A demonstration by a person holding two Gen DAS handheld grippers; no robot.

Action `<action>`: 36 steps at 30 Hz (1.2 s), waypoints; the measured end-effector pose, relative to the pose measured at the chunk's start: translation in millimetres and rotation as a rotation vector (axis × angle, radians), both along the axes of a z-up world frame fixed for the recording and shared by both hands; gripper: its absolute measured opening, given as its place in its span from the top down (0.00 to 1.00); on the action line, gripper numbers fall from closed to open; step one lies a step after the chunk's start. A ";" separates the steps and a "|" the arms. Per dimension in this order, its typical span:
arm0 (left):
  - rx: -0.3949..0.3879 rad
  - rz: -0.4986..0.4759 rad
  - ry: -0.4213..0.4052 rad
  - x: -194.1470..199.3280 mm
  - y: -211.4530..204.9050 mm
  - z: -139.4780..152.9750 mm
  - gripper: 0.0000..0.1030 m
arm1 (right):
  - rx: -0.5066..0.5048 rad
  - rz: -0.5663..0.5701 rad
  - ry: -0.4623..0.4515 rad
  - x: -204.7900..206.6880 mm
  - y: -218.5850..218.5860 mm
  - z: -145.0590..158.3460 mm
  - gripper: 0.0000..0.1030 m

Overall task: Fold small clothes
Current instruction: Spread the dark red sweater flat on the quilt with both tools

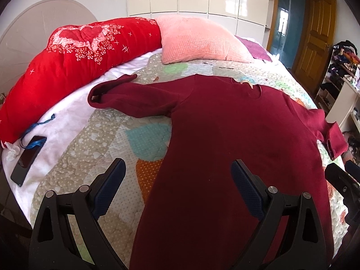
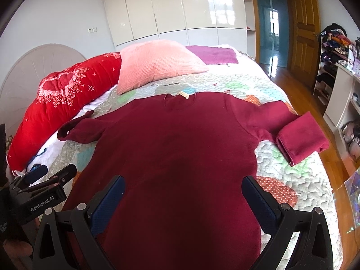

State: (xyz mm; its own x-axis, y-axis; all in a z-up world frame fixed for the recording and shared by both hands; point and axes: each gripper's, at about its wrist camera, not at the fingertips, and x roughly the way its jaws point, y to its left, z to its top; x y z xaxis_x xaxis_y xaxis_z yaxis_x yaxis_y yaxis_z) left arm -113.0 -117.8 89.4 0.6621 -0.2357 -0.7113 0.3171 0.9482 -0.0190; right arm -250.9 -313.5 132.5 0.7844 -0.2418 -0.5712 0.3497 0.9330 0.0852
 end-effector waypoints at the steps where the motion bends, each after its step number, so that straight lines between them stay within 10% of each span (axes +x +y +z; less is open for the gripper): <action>1: -0.001 -0.001 0.003 1.7 0.2 -1.2 0.08 | -0.001 0.001 0.002 2.4 0.7 -0.4 0.00; 36: 0.029 0.011 0.078 54.8 3.3 -44.2 0.08 | -0.028 0.093 0.097 79.9 25.6 -38.0 0.00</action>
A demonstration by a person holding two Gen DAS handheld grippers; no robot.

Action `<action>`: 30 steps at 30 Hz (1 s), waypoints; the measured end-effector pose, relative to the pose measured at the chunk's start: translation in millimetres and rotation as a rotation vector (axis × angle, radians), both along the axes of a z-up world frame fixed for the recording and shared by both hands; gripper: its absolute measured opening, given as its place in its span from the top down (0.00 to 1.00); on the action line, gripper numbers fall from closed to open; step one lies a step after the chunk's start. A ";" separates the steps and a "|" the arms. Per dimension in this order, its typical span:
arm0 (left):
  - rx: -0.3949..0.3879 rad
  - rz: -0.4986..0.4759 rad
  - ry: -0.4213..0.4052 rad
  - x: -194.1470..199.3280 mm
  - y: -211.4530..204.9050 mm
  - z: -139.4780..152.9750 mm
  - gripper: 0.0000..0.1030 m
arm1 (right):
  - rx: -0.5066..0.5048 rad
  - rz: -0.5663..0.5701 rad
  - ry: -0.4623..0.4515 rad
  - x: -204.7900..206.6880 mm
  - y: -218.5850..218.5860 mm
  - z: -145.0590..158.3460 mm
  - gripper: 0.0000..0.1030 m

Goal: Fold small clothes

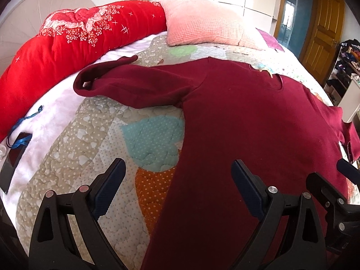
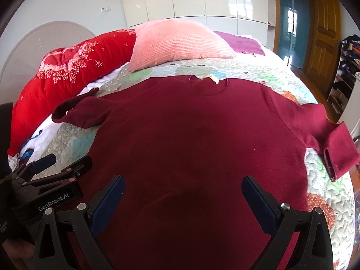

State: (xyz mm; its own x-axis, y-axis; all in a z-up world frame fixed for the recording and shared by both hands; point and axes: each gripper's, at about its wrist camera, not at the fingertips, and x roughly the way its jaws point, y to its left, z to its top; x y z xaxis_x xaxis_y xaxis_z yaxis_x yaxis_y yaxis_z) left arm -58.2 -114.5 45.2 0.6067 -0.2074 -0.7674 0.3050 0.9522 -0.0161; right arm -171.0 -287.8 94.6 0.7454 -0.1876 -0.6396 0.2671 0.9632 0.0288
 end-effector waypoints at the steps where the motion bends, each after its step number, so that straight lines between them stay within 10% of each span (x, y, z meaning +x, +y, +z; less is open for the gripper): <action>1: 0.003 0.000 0.006 0.7 -0.2 -1.7 0.08 | -0.001 -0.002 0.006 2.4 -0.3 -1.8 0.00; 20: -0.024 0.013 0.036 14.6 11.3 -2.6 0.08 | 0.030 -0.003 0.030 21.1 -2.8 -17.6 0.00; 30: 0.024 0.193 -0.078 86.2 66.8 28.4 0.08 | 0.051 0.018 0.040 33.8 0.9 -23.5 0.00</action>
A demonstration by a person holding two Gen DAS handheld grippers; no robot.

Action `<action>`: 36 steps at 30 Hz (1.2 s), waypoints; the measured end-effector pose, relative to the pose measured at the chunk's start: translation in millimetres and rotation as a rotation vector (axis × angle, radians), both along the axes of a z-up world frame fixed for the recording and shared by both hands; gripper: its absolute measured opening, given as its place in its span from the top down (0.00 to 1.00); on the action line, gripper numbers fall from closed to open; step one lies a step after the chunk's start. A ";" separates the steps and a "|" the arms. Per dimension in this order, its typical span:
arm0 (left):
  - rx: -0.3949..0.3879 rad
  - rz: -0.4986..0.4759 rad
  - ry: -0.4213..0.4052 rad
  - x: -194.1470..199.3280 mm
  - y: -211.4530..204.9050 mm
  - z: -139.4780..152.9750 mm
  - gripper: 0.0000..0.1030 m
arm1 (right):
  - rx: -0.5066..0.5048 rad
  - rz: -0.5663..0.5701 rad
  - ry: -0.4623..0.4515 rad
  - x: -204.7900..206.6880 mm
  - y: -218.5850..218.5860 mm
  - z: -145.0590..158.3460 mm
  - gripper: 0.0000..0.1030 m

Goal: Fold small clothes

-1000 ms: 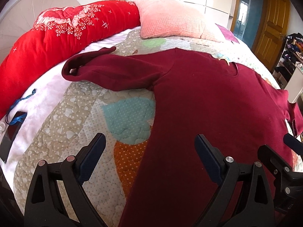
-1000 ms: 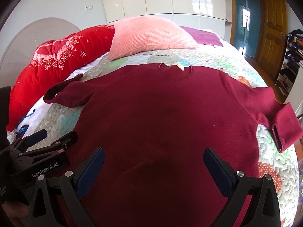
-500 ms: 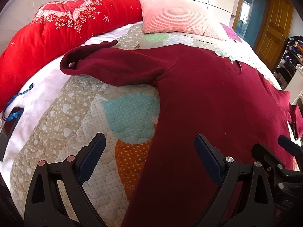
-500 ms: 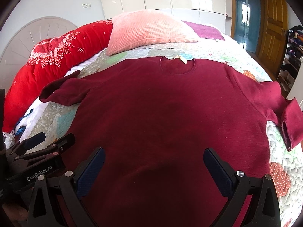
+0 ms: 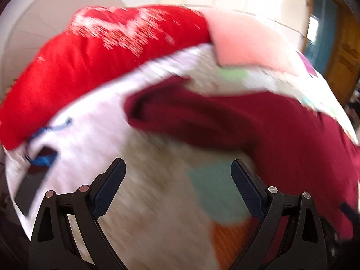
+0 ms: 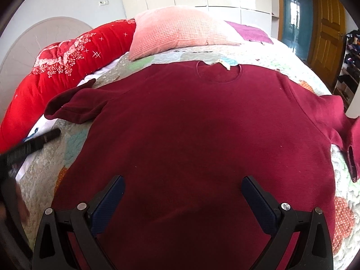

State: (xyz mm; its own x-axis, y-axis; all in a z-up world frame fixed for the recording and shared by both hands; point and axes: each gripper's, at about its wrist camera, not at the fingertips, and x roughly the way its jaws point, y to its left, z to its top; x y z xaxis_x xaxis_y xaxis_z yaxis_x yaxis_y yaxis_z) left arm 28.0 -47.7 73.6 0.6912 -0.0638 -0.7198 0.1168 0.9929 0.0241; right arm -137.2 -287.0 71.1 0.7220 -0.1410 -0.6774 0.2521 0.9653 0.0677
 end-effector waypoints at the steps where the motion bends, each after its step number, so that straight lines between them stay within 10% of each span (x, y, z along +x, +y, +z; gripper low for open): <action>1: 0.011 0.019 -0.004 12.5 4.5 3.6 0.08 | 0.004 0.006 0.000 2.0 0.8 0.1 0.00; 12: 0.175 0.094 0.019 120.1 10.2 -21.7 0.12 | 0.033 0.045 0.027 13.2 1.8 -7.6 0.00; 16: 0.114 0.103 0.117 146.8 20.4 -42.8 0.69 | 0.038 0.045 0.023 15.7 -0.7 -7.7 0.00; 19: 0.000 0.116 0.135 149.1 33.6 -34.6 0.86 | 0.044 0.044 0.025 17.7 -1.8 -8.5 0.00; 30: -0.329 -0.348 -0.082 25.7 -40.2 107.1 0.90 | 0.081 -0.002 -0.010 1.5 -22.3 3.3 0.00; 36: -0.341 -0.569 0.000 -43.0 -118.5 77.2 0.90 | 0.082 -0.107 -0.077 -27.4 -60.9 27.4 0.00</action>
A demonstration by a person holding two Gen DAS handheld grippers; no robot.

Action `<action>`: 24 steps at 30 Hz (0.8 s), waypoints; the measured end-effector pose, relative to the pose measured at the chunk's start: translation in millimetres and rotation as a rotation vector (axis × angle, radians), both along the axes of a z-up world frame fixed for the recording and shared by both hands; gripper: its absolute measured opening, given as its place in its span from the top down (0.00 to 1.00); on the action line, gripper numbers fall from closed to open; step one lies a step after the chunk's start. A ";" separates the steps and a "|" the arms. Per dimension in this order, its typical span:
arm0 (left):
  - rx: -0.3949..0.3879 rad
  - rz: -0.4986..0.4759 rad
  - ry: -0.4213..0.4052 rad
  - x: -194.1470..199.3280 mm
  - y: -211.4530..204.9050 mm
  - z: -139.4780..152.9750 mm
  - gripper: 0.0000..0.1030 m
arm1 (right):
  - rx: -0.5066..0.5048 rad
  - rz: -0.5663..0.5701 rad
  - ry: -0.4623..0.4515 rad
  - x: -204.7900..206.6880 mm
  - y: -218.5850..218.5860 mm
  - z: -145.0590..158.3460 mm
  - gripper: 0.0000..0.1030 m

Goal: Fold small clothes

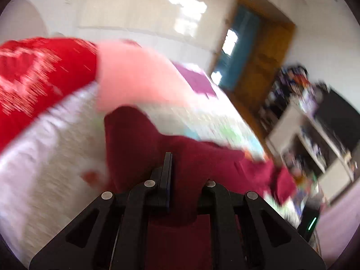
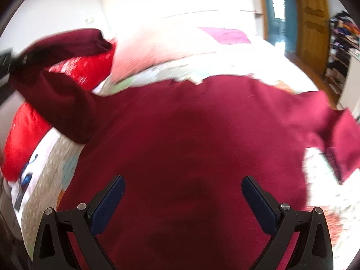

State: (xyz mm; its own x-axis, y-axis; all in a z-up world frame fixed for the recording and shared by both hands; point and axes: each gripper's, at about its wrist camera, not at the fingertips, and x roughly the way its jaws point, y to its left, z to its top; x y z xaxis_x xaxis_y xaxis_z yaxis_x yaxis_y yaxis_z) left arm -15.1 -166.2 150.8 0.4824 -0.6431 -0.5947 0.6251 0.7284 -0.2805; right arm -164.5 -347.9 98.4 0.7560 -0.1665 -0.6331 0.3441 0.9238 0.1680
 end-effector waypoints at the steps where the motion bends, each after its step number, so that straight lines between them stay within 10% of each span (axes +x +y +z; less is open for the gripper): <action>1: 0.049 -0.039 0.024 -9.5 -16.6 -21.1 0.90 | 0.010 -0.017 -0.010 -4.8 -7.1 2.3 0.00; 6: 0.191 -0.108 0.208 -31.7 -43.6 -102.7 0.90 | 0.068 -0.124 -0.017 -24.6 -46.2 3.9 0.00; 15: 0.165 -0.041 0.124 -24.8 4.5 -66.6 0.73 | 0.013 -0.034 0.037 11.7 -53.7 11.9 0.00; 24: 0.225 -0.098 0.151 -43.6 23.9 -93.9 0.67 | 0.135 0.139 0.087 48.4 -17.7 -20.7 0.00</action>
